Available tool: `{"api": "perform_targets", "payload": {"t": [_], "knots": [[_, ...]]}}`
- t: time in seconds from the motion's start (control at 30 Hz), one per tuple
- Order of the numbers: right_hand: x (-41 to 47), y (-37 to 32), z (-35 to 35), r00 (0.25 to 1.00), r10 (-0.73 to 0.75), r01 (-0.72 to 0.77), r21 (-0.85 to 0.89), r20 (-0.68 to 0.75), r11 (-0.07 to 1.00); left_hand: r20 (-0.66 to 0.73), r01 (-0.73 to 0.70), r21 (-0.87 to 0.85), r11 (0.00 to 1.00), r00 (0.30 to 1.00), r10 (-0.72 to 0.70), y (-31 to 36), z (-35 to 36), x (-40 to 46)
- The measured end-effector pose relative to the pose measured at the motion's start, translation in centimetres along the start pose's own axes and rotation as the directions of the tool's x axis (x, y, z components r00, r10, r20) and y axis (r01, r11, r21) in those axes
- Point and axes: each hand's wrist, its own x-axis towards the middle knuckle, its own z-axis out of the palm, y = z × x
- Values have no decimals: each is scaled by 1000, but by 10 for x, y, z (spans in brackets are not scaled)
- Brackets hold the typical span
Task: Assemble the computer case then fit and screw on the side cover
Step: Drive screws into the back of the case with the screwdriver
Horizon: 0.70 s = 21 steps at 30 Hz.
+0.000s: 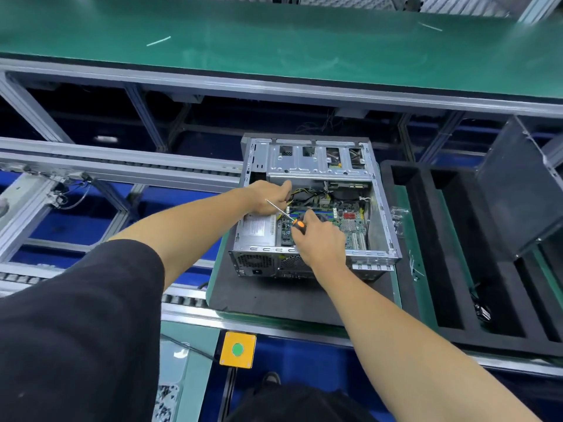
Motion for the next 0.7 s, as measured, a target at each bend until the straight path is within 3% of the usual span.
{"api": "perform_targets", "payload": {"t": [0.33, 0.57, 0.7], "knots": [[0, 0, 5, 999, 30, -30, 0, -11, 1000, -14, -25, -60, 998, 1000, 24, -7, 5, 4], [-1, -2, 5, 999, 35, -36, -8, -22, 999, -30, 76, 91, 993, 997, -73, -3, -2, -11], [-3, -4, 2, 1000, 12, -12, -24, -1, 1000, -48, 60, 7, 998, 997, -59, -13, 1, -24]]}}
